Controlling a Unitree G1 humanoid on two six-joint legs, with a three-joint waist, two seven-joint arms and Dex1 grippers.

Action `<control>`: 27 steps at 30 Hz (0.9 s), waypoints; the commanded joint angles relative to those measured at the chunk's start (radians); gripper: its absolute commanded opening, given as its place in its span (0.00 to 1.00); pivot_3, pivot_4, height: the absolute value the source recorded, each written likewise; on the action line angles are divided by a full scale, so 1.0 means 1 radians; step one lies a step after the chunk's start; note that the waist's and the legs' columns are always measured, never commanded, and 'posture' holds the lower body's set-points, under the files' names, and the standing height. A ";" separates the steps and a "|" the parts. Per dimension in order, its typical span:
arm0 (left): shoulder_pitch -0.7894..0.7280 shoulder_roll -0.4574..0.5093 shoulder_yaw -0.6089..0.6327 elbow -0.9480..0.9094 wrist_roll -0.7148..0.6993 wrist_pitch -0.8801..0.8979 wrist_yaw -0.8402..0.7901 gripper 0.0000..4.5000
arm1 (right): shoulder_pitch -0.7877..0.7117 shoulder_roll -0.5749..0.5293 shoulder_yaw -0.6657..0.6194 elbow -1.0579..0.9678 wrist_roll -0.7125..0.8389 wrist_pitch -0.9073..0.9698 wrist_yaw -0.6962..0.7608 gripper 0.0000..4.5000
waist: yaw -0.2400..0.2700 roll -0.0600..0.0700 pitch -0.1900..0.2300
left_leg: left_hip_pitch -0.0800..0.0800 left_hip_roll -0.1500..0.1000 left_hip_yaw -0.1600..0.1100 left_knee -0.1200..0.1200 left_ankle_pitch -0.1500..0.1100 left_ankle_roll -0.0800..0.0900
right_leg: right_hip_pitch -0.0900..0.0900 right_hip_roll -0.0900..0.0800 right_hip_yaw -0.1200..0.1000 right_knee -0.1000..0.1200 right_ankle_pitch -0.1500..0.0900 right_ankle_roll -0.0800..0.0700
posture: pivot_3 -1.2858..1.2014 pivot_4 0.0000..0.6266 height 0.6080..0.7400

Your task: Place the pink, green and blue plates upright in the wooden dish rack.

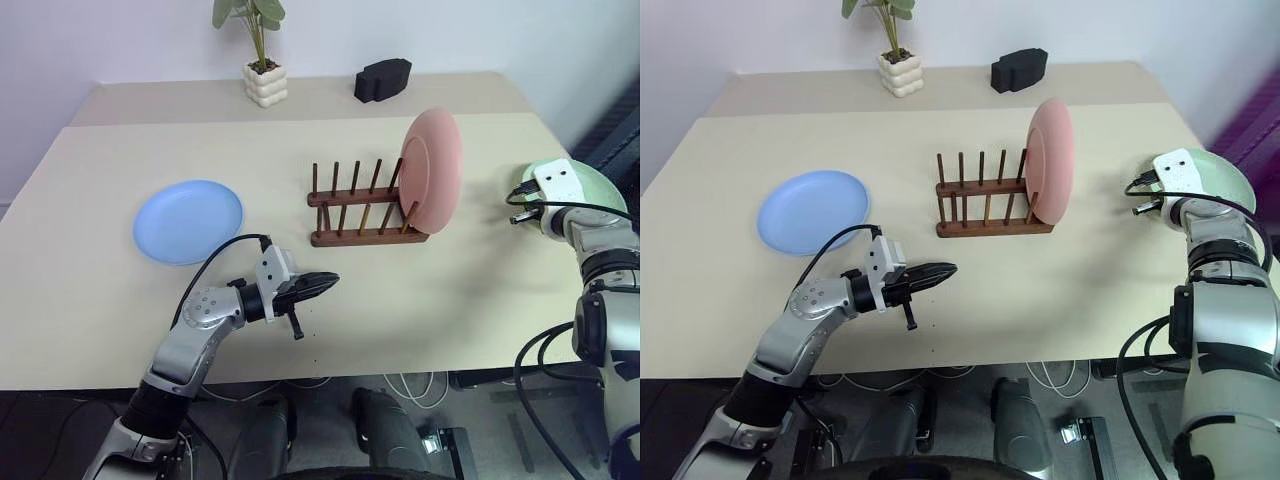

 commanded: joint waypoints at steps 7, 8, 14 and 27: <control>0.010 0.006 0.016 -0.046 -0.008 -0.007 0.015 0.00 | -0.040 -0.046 -0.087 -0.256 0.136 -0.221 0.133 0.00 | 0.002 0.000 0.000 | 0.000 0.000 0.000 0.000 0.000 0.000 | 0.000 0.000 0.000 0.000 0.001 0.001 | 0.52 0.24 0.96; 0.008 0.006 0.016 -0.044 -0.007 -0.009 0.014 0.00 | -0.039 -0.046 -0.098 -0.299 0.158 -0.236 0.151 0.00 | 0.002 0.000 0.000 | 0.000 0.000 0.000 0.000 0.000 0.000 | 0.000 0.000 0.000 0.000 0.001 0.001 | 0.52 0.24 0.96; -0.016 0.002 0.022 -0.022 -0.003 -0.023 0.014 0.00 | -0.052 -0.043 -0.135 -0.560 0.262 -0.260 0.237 0.00 | 0.004 0.000 0.000 | 0.000 0.001 0.000 0.000 0.000 0.000 | 0.000 0.000 0.000 0.000 0.001 0.001 | 0.52 0.24 0.96; -0.023 0.014 0.161 -0.005 -0.050 -0.038 0.041 0.00 | 0.033 0.097 -0.189 -1.323 0.906 0.331 0.457 0.00 | 0.012 0.000 0.000 | -0.001 0.004 -0.004 0.001 0.000 0.000 | -0.001 -0.001 -0.001 0.002 0.000 0.001 | 0.52 0.24 0.96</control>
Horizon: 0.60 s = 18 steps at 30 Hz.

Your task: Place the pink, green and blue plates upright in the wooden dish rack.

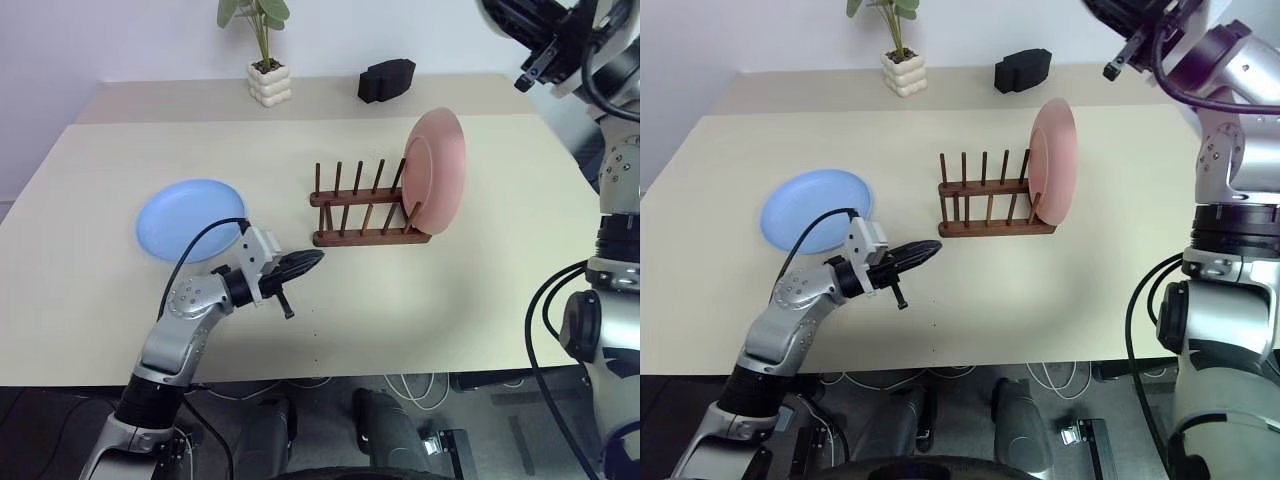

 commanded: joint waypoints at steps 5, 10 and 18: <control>0.012 0.013 0.078 -0.027 -0.025 -0.020 0.019 0.00 | 0.049 0.096 -0.088 -0.300 0.466 0.385 -0.110 0.00 | -0.001 0.000 0.000 | 0.000 0.000 -0.001 0.000 0.000 0.000 | -0.001 -0.001 0.001 0.000 0.000 0.000 | 0.52 0.24 0.96; 0.018 0.023 0.115 -0.029 -0.024 -0.033 0.030 0.00 | 0.126 0.194 -0.108 -0.391 0.714 0.526 -0.302 0.00 | -0.002 0.000 0.000 | 0.000 0.000 -0.001 0.000 0.000 0.000 | -0.001 0.000 0.001 0.000 0.000 -0.001 | 0.52 0.24 0.96; -0.032 0.006 0.144 0.015 0.011 -0.107 0.092 0.00 | 0.292 0.307 -0.083 -0.460 0.844 0.557 -0.532 0.00 | 0.000 0.000 0.000 | -0.001 0.000 0.000 0.000 0.000 0.000 | -0.002 -0.001 0.001 0.000 0.001 0.001 | 0.52 0.24 0.96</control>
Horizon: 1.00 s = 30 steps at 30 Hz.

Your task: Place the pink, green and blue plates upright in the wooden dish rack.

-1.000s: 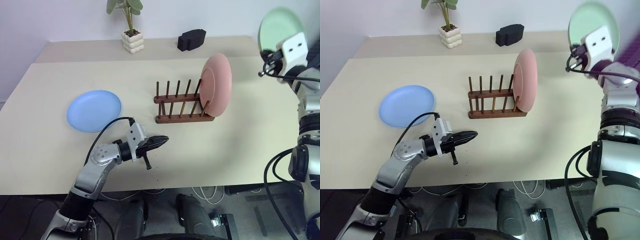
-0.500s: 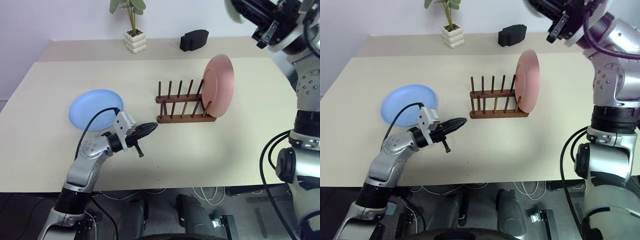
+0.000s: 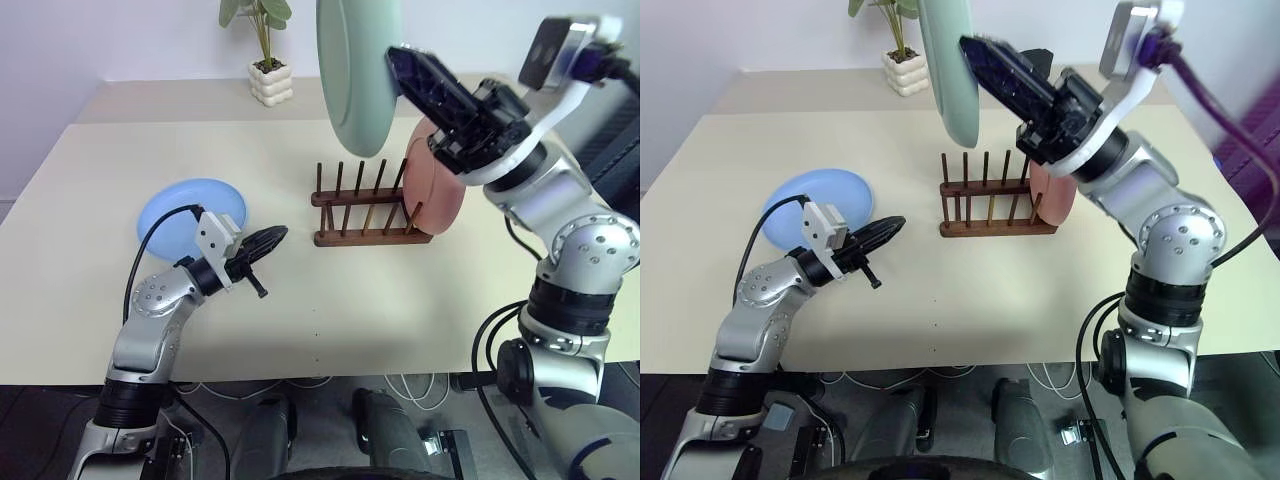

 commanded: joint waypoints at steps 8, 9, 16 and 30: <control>-0.073 -0.034 0.044 -0.003 -0.063 -0.046 0.036 0.00 | 0.109 0.036 -0.007 -0.049 0.004 -0.028 -0.120 0.00 | -0.004 0.000 0.000 | 0.000 0.000 0.001 0.000 0.000 0.000 | 0.000 0.001 0.000 0.000 0.000 0.000 | 0.52 0.24 0.96; -0.071 -0.035 0.047 -0.020 -0.096 -0.023 0.026 0.00 | 0.122 0.033 -0.008 -0.044 -0.004 -0.028 -0.123 0.00 | -0.004 0.000 0.000 | 0.000 0.000 0.001 0.000 0.000 0.000 | 0.000 0.001 0.000 0.000 0.000 0.000 | 0.52 0.24 0.96; -0.023 -0.010 0.017 -0.089 -0.154 0.062 -0.023 0.00 | 0.154 0.031 -0.015 -0.017 -0.012 -0.028 -0.136 0.00 | -0.005 0.000 0.000 | 0.000 0.000 0.002 0.000 0.000 0.000 | 0.000 0.002 0.000 0.000 0.000 0.000 | 0.52 0.24 0.96; -0.014 -0.017 0.008 -0.110 -0.151 0.091 -0.027 0.00 | 0.158 0.018 -0.044 0.034 -0.037 -0.045 -0.130 0.00 | -0.004 0.000 0.000 | 0.000 0.000 0.002 -0.001 0.000 0.000 | 0.000 0.002 0.000 0.000 -0.001 -0.001 | 0.52 0.24 0.96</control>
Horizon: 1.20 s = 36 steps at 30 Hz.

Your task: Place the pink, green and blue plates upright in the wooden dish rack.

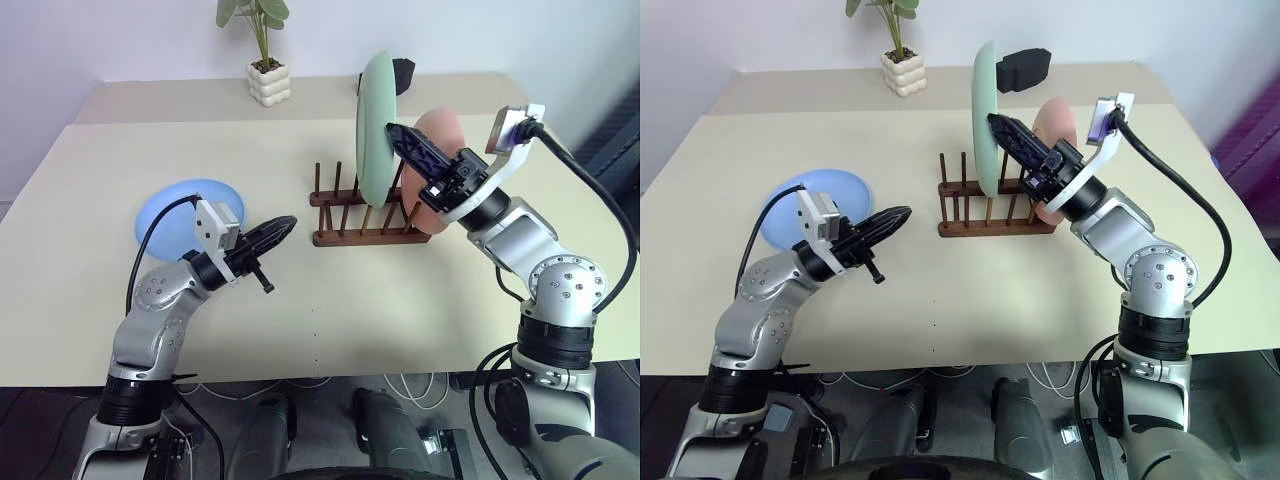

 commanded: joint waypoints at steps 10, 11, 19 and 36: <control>-0.006 -0.003 0.000 -0.041 -0.015 -0.002 -0.003 0.00 | -0.010 -0.020 -0.041 0.016 0.008 -0.001 0.014 0.00 | 0.000 0.000 0.000 | 0.000 0.000 0.000 0.000 0.000 0.000 | 0.000 0.000 0.000 0.000 0.000 0.000 | 0.52 0.24 0.96; -0.006 -0.003 0.000 -0.042 -0.015 -0.002 -0.002 0.00 | -0.008 -0.020 -0.041 0.020 0.008 0.001 0.014 0.00 | 0.000 0.000 0.000 | 0.000 0.000 0.000 0.000 0.000 0.000 | 0.000 0.000 0.000 0.000 0.000 0.000 | 0.52 0.24 0.96; -0.001 -0.003 0.000 -0.046 -0.013 -0.001 0.002 0.00 | -0.001 -0.019 -0.045 0.064 0.004 0.023 -0.003 0.00 | 0.000 0.000 0.000 | 0.000 0.000 0.000 0.000 0.000 0.000 | 0.000 0.000 0.000 0.000 -0.001 -0.001 | 0.52 0.24 0.96; 0.001 -0.008 -0.004 -0.045 -0.005 -0.009 0.007 0.00 | 0.003 -0.027 -0.057 0.096 -0.046 0.037 -0.004 0.87 | 0.000 0.000 0.000 | 0.000 0.000 0.000 0.000 0.000 0.000 | 0.000 0.000 0.000 -0.001 -0.001 -0.001 | 0.52 0.24 0.96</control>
